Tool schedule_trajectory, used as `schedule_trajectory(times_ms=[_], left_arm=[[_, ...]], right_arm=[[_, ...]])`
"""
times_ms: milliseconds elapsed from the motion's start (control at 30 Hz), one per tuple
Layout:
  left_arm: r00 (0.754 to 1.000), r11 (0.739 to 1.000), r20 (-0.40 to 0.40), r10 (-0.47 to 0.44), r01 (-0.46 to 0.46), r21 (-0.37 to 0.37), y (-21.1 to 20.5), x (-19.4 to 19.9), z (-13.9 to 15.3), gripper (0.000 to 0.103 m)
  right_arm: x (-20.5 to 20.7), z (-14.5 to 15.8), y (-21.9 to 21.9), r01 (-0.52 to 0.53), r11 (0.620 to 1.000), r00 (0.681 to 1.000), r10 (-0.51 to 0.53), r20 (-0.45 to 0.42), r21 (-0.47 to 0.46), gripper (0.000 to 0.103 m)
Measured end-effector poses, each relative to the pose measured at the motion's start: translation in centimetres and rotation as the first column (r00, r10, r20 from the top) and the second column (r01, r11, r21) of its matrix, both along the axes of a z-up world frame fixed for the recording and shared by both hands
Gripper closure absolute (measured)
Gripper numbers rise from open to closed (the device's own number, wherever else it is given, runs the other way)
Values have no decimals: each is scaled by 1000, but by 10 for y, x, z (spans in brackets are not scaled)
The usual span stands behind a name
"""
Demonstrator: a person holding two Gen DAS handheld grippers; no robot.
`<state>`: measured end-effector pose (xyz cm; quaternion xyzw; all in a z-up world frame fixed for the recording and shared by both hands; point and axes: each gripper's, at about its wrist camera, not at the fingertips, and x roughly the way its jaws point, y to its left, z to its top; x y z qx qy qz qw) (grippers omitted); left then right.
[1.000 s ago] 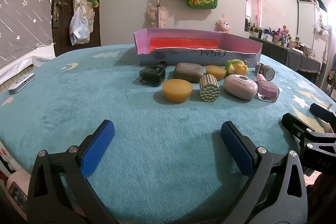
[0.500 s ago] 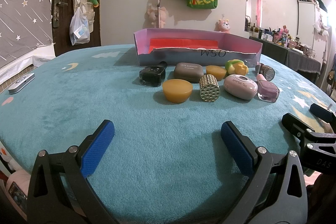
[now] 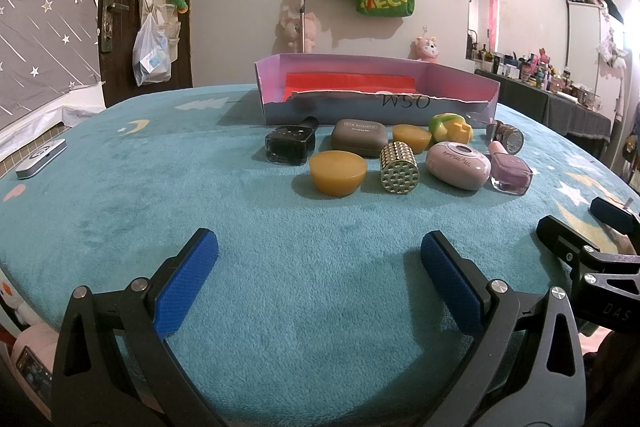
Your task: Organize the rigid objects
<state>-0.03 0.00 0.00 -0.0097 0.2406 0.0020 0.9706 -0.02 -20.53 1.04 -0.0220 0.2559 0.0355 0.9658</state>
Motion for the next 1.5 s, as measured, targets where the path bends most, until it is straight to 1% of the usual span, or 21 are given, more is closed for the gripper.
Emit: schedule_trajectory(times_ms=[433,500,567,700,800,933,1000,1100,1233,1300,1400,1500], left_arm=[[1000,1000,-2,0,0,-3,0,0,0,0],[1000,1000,-11,-3,3,-5,0,0,0,0],[1000,1000,-25,-9,9,-12,3,2,4,0],[999,998,-46,-19,17,-55,11,11,9,0],[995,997,-96,8,-16,-78,21,21,18,0],[989,996,-143,20,-31,-79,30,33,26,0],[986,997,-166,10,-24,-79,31,40,29,0],[980,997,-199,-16,1,-73,33,49,36,0],[972,998,-228,-54,47,-39,31,61,43,0],[966,997,-246,-76,69,-38,30,67,44,0],[957,994,-269,-110,103,-41,30,76,44,1],[947,990,-290,-138,135,-30,26,83,43,5]], right_arm=[[1,-5,1,0,1000,1000,0,5,1,0],[-2,0,0,-1,1000,1000,1,12,0,0],[-3,3,-1,-2,1000,1000,2,6,0,0],[1,4,0,-11,1000,1000,11,-24,3,0],[10,11,-4,-6,1000,999,7,-39,16,0],[19,26,-9,4,999,999,-3,-35,32,0],[29,32,-10,4,999,998,-2,-60,37,0],[43,38,-10,-19,997,994,26,-107,69,0],[60,39,-4,-40,996,983,53,-174,80,0],[67,37,0,-45,996,975,61,-212,75,0],[75,36,6,-50,997,968,61,-242,50,0],[83,33,11,-47,999,959,50,-277,16,1]])
